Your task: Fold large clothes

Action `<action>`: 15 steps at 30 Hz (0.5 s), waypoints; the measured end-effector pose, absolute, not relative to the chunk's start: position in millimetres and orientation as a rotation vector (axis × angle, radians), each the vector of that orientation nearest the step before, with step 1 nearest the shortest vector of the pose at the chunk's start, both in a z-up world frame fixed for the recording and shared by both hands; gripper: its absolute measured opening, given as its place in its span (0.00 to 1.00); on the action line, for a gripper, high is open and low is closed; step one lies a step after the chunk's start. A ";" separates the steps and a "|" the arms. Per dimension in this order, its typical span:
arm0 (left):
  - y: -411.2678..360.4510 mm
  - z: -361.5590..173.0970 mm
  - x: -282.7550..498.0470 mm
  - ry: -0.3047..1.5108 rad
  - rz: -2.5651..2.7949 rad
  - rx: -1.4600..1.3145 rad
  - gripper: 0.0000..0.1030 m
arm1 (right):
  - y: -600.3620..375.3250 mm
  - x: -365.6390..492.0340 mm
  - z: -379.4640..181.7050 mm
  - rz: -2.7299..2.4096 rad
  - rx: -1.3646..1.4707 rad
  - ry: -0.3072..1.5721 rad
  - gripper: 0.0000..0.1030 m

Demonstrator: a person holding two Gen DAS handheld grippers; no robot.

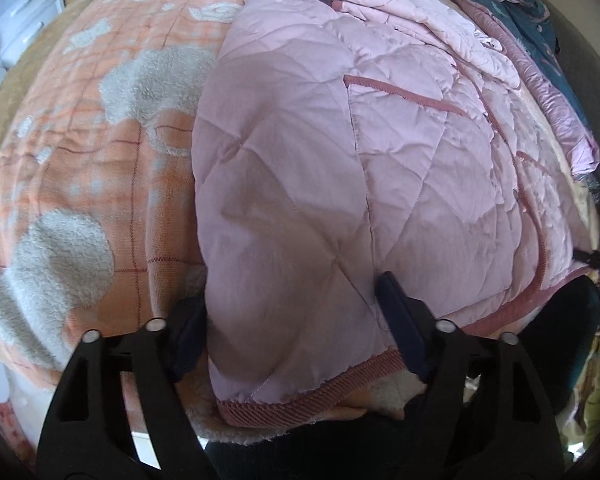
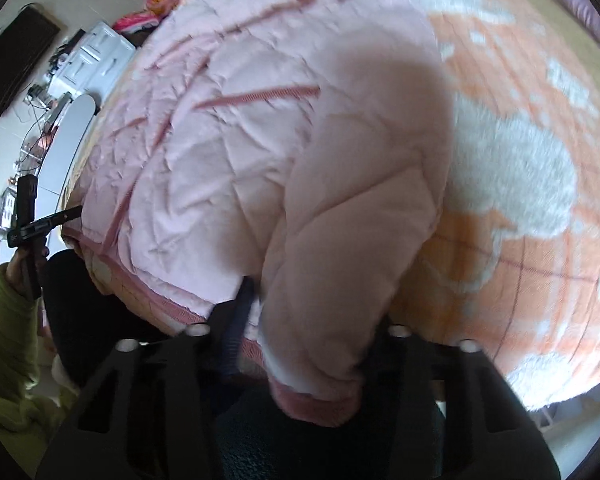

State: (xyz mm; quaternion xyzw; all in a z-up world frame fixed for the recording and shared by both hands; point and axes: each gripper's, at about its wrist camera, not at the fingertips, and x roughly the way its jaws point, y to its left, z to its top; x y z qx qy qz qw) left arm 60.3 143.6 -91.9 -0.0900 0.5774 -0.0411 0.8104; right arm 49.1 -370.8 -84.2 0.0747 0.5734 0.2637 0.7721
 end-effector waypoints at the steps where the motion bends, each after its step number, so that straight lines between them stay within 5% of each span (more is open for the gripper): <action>1: 141.1 -89.9 58.9 1.228 -0.083 -0.170 0.59 | -369.9 48.8 -81.8 0.568 0.165 1.222 0.29; 10: 106.1 -71.4 53.0 1.132 -0.073 0.033 0.22 | -369.0 47.6 -43.9 0.573 0.238 0.973 0.22; 15: 111.9 -49.6 60.3 1.068 -0.088 -0.061 0.13 | -373.9 54.0 -21.6 0.576 0.311 0.869 0.20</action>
